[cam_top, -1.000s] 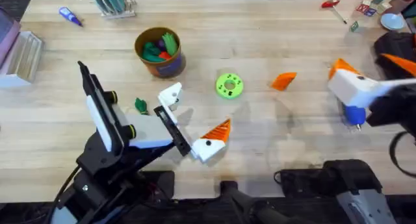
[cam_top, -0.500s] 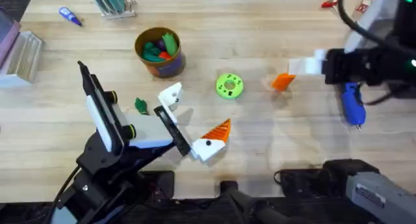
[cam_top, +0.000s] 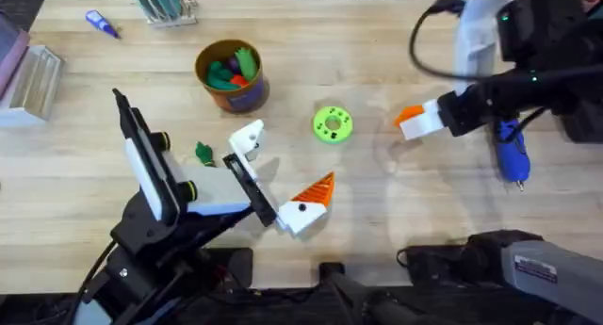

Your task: Pick up the gripper from the table and insert it into the empty holder that is missing its gripper. Then pick up a screw, insert it into the mounting hole, and use the screwdriver to tighten it. Finally, clean up the table by picking up the vegetable and placing it into the bucket.

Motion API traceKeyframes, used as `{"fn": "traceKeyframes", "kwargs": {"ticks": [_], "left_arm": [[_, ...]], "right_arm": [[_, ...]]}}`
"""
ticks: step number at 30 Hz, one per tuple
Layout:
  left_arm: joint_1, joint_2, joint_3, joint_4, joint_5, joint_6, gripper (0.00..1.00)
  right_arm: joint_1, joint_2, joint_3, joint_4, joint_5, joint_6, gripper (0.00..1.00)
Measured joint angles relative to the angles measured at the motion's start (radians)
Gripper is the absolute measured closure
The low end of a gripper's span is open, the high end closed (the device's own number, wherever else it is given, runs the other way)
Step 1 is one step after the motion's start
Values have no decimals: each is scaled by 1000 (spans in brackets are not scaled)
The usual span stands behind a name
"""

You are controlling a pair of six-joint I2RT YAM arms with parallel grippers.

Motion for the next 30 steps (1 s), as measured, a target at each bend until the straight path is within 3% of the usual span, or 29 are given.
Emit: {"fn": "traceKeyframes", "kwargs": {"ticks": [6, 13, 25, 30], "left_arm": [[0, 0, 0, 0, 0, 0, 15], [0, 0, 0, 0, 0, 0, 15], [0, 0, 0, 0, 0, 0, 14], [0, 0, 0, 0, -4, 0, 14]], "right_arm": [[41, 39, 0, 83, 119, -191, 134], [53, 94, 0, 145, 164, -258, 142], [109, 113, 0, 159, 169, -277, 460], [109, 113, 0, 154, 175, -277, 513]]}}
